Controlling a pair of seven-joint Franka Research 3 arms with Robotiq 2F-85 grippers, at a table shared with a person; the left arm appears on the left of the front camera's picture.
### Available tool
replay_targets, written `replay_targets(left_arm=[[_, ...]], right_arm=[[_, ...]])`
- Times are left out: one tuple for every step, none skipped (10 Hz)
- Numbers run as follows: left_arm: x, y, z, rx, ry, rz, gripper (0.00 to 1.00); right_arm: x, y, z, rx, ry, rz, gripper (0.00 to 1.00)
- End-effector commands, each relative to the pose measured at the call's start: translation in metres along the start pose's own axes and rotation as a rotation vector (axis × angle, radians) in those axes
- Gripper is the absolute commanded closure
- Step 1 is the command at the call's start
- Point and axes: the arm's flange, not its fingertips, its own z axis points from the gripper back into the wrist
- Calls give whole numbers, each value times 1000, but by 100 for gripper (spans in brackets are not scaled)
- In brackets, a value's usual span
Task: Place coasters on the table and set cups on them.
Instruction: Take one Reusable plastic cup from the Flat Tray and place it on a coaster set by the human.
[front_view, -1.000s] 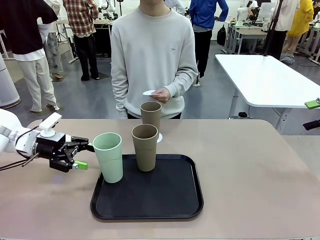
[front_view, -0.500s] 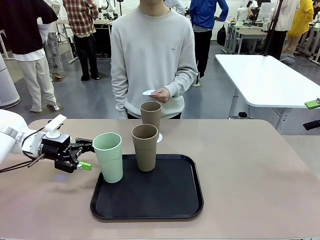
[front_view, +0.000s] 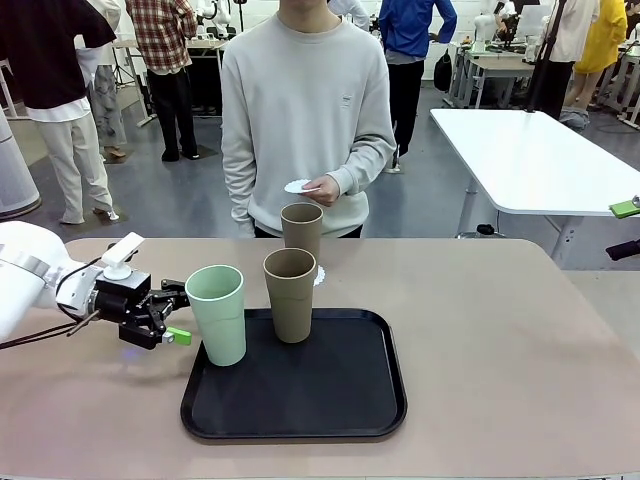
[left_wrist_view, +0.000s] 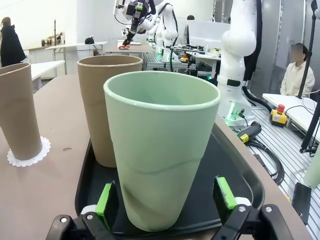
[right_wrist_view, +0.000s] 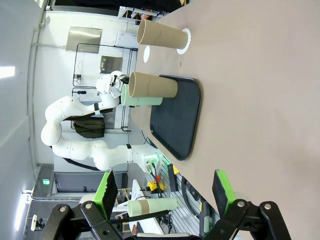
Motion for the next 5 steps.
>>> replay_targets(left_arm=[[-1, 9, -9, 2, -12, 7, 0], [-1, 11, -12, -6, -14, 6, 0], [-2, 11, -16, -12, -17, 4, 0], [-2, 14, -19, -24, -20, 5, 0], [-3, 15, -23, -30, -23, 1, 0]], right_arm=[[1, 0, -1, 1, -9, 8, 0], [1, 0, -1, 1, -9, 8, 0], [1, 0, -1, 1, -9, 8, 0], [1, 0, -1, 1, -9, 8, 0], [1, 0, -1, 1, -9, 8, 0]])
